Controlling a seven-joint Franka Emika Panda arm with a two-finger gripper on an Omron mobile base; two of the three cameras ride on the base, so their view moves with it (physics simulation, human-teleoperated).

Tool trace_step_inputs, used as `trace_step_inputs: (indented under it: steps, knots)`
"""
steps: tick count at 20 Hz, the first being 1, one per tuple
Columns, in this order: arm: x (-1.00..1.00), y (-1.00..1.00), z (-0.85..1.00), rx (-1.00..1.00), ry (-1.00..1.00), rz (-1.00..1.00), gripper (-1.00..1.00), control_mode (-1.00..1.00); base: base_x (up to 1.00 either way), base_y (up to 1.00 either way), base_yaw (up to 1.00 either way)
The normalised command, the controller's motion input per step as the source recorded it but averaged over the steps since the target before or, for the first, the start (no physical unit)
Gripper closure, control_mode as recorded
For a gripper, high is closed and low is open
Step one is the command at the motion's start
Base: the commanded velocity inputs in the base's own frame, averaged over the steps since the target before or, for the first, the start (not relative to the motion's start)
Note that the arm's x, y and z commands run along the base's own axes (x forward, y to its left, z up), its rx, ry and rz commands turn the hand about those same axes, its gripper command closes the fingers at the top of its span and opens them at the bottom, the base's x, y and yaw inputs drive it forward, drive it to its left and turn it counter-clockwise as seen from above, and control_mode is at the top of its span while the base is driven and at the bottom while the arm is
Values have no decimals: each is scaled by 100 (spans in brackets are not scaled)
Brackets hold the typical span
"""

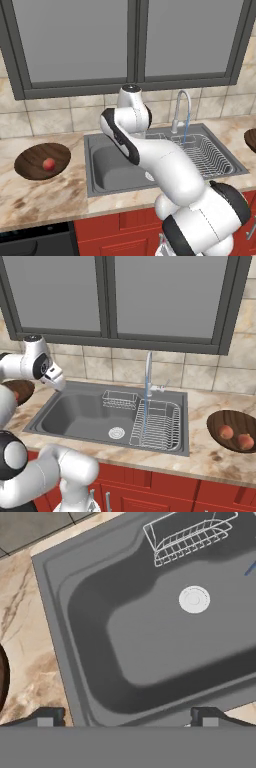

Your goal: Pick the onions from the sink and place them in one bowl. Place the peach in the other bowl. Then turn off the sink faucet.

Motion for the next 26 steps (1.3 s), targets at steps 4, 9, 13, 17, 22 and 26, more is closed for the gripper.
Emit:
trace_step_inputs:
  steps: [4, 9, 13, 17, 22, 26]
  knots:
    - [-38, -40, 1, -6, 1, 16, -100, -100, 0, 0, 0]
    - [-40, -54, 0, -8, 0, 26, -100, -100, 0, 0, 0]
    - [-45, -80, 0, -1, 0, 34, -100, -100, 0, 0, 0]
    - [-43, -74, 0, 0, -2, 36, -100, -100, 0, 0, 0]
    - [-37, -65, 2, 2, -7, 34, -100, -100, 0, 0, 0]
    - [-12, -54, 8, 0, -4, 25, -100, -100, 0, 0, 0]
